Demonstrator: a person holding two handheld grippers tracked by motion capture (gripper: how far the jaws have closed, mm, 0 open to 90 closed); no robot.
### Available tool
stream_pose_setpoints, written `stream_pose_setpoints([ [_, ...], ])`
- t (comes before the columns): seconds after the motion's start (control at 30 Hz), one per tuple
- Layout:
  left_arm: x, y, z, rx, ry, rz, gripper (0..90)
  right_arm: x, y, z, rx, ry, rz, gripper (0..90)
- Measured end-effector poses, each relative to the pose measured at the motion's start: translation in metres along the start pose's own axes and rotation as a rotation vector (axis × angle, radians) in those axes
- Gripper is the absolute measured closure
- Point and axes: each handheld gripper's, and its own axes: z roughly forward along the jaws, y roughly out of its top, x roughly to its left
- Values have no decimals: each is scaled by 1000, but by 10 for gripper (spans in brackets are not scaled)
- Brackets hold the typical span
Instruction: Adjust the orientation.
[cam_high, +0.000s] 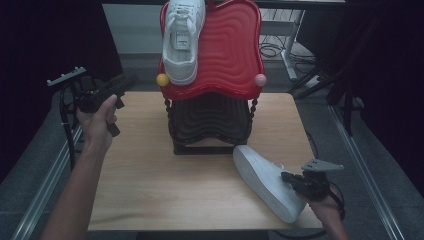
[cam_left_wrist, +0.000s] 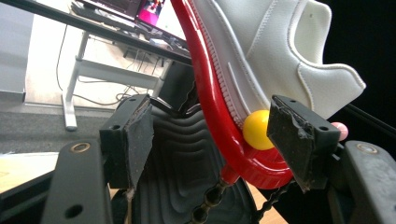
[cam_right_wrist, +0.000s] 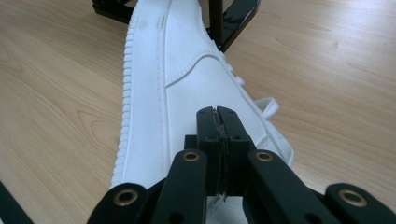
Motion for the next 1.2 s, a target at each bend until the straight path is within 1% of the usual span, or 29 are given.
stream_pose_setpoints([
  [0.03,1,0,0,3,2,2,314,0,1,0,1,-6,0,882],
  [0.13,4,-3,-1,6,4,-8,315,-4,5,-2,7,-47,-8,887],
  [0.27,7,-5,-2,8,6,-13,317,-10,7,2,54,-93,-17,888],
  [0.33,8,-5,-2,8,8,-15,317,-12,6,3,58,-87,-11,888],
  [0.43,9,-5,-3,6,11,-17,319,-11,7,5,66,-93,-24,891],
  [0.5,9,-6,-4,-3,18,-20,325,-7,6,4,65,-58,-35,893],
  [0.57,10,-6,-4,-7,21,-22,327,-2,6,4,71,-50,-51,894],
  [0.63,11,-7,-4,-8,22,-25,327,3,6,3,69,-30,-59,894],
  [0.7,12,-8,-5,-6,23,-26,327,7,5,3,72,-22,-75,894],
  [0.77,12,-8,-5,-4,24,-28,327,10,4,4,75,-23,-81,895],
  [0.87,12,-8,-6,-4,26,-26,327,10,3,4,70,-15,-75,895],
  [0.9,12,-8,-7,-4,27,-26,327,7,4,2,64,-6,-64,894],
  [0.93,12,-8,-7,-5,29,-26,327,4,6,0,61,-9,-54,894],
  [0.97,13,-8,-7,-8,30,-29,327,1,7,-2,56,-38,-49,894],
  [1.07,13,-6,-9,-11,32,-26,327,-12,9,-7,38,-72,-7,894],
  [1.13,13,-6,-10,-15,32,-28,327,-19,9,-6,55,-90,1,894],
  [1.17,14,-6,-10,-15,33,-28,327,-23,7,-3,77,-100,9,893],
  [1.2,14,-6,-10,-15,33,-28,327,-25,6,-2,86,-104,13,894],
])
